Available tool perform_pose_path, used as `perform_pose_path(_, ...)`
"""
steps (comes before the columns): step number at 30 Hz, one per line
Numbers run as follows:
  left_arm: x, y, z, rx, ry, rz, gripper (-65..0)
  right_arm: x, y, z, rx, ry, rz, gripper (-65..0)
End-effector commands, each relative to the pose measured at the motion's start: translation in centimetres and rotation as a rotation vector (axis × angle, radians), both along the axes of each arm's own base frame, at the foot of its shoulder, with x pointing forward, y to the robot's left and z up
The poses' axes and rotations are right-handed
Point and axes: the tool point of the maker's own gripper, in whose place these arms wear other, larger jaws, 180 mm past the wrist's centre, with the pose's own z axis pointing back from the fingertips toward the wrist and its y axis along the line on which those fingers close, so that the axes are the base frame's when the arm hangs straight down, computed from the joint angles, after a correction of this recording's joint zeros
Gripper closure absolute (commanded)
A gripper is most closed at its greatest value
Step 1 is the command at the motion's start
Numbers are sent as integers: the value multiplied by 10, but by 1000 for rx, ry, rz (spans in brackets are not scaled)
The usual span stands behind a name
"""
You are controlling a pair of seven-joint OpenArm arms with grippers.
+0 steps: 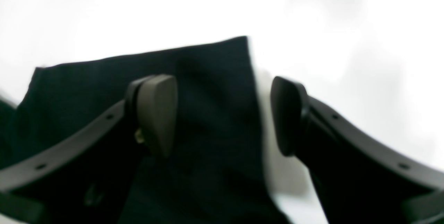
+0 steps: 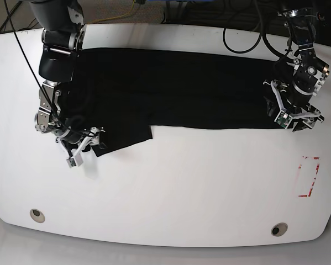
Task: Layout the t-shirt on the table in an organized manner, then fold the t-shirt properly
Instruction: 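Fold the shirt edge over with the right gripper toward the shirt center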
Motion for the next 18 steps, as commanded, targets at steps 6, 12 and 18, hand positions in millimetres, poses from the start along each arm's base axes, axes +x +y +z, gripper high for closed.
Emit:
perform_pose_path(6, 7, -1, 14, -2, -50, -9, -467, -7, 31, 2, -29, -3, 94, -407)
perform_pose_path(12, 7, -1, 14, -2, -50, -9, -467, -9, 35, 1, -26, 5, 100, -351)
perform_pose_path(18, 7, -1, 13, -3, -47, -8, -467, -4, 35, 6, -31, -3, 105, -98)
